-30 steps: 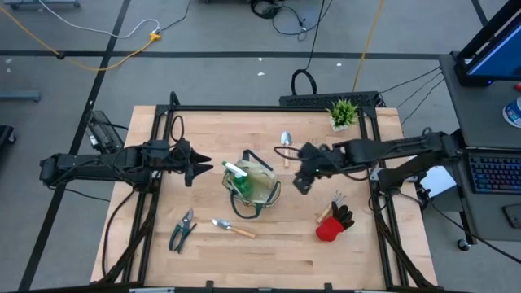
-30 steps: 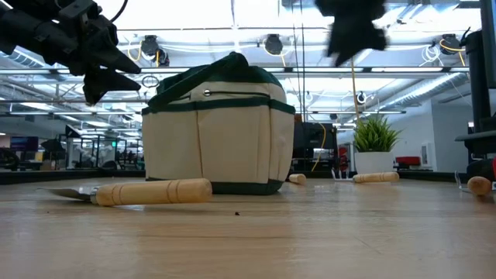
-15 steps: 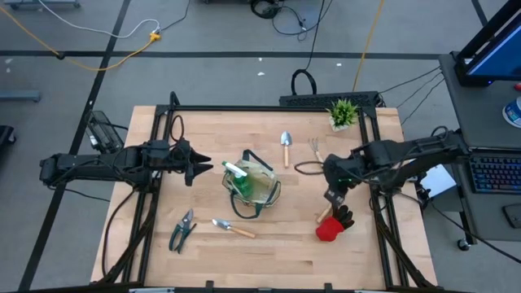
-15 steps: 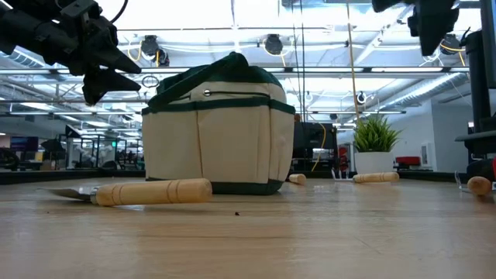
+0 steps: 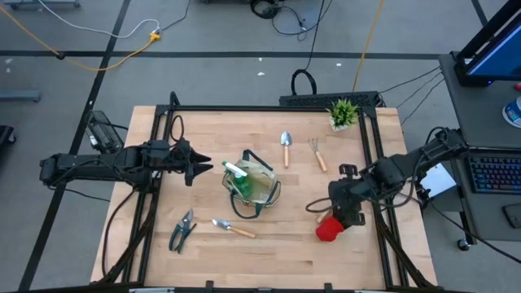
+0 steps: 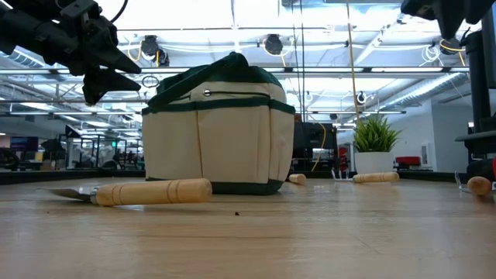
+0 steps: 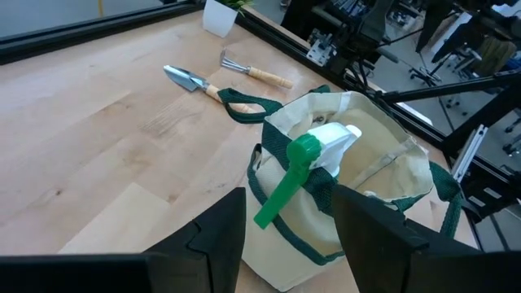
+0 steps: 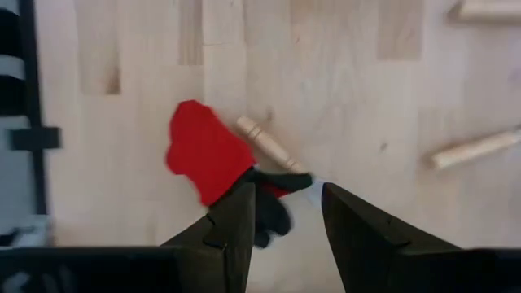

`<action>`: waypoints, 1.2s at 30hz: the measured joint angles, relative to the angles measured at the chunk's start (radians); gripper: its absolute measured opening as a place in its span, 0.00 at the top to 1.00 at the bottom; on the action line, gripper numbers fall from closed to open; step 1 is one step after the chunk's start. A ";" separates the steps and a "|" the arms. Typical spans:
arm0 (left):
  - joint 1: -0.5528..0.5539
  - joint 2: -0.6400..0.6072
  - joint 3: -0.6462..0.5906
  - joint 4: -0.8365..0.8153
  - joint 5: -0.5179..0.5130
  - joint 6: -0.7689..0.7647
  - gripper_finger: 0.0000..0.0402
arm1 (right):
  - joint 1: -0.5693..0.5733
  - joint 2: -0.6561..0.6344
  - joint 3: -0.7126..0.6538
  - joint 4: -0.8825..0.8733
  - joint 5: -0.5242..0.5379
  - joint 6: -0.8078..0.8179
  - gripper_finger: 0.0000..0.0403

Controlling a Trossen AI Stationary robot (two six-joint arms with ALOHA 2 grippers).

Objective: Pick & Place Garden tools in Gardening bag
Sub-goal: Put the red gloves into the gardening bag

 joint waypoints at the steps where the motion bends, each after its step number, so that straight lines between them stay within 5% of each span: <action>1: 0.000 0.000 0.000 0.000 0.000 0.000 0.54 | 0.001 0.000 -0.009 0.009 0.006 -0.015 0.67; 10: -0.001 0.000 0.000 0.002 0.006 0.070 0.54 | -0.008 0.001 -0.155 0.170 0.001 -0.111 0.67; 18: -0.047 -0.001 0.000 0.110 0.307 0.266 0.54 | -0.006 0.000 -0.192 0.274 0.001 -0.214 0.66; 36: -0.180 -0.073 0.000 -0.026 0.140 0.248 0.54 | 0.072 0.064 -0.192 0.303 -0.186 -0.438 0.40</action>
